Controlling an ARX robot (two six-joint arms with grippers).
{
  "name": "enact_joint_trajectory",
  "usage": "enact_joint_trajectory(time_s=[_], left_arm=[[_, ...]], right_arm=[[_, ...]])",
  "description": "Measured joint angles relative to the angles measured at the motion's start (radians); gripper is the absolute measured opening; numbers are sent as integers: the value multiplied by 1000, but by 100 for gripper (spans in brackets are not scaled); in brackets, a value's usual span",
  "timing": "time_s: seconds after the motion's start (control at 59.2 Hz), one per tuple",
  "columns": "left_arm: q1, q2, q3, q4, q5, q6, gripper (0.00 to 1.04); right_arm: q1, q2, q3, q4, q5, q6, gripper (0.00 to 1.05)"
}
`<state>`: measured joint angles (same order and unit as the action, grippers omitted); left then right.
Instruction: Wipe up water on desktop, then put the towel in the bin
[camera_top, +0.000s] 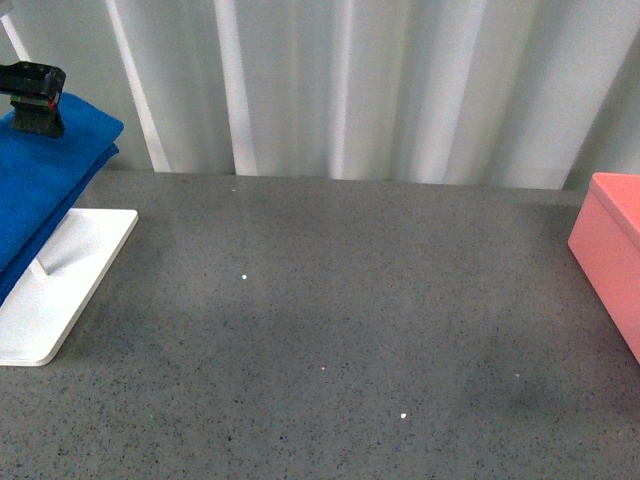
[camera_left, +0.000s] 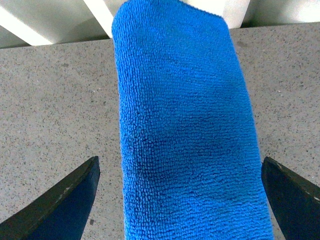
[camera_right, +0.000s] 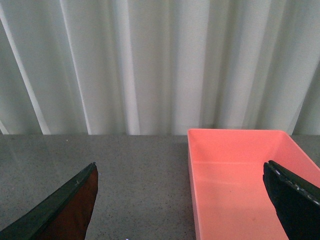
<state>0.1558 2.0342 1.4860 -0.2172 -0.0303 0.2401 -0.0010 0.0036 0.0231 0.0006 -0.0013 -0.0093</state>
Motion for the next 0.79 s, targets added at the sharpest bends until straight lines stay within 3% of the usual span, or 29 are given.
enact_joint_trajectory(time_s=[0.405, 0.794], left_arm=[[0, 40, 0, 11, 31, -25, 98], [12, 53, -3, -1, 1, -58, 38]], right_arm=[[0, 0, 0, 0, 0, 0, 98], [0, 0, 0, 0, 0, 0, 98]])
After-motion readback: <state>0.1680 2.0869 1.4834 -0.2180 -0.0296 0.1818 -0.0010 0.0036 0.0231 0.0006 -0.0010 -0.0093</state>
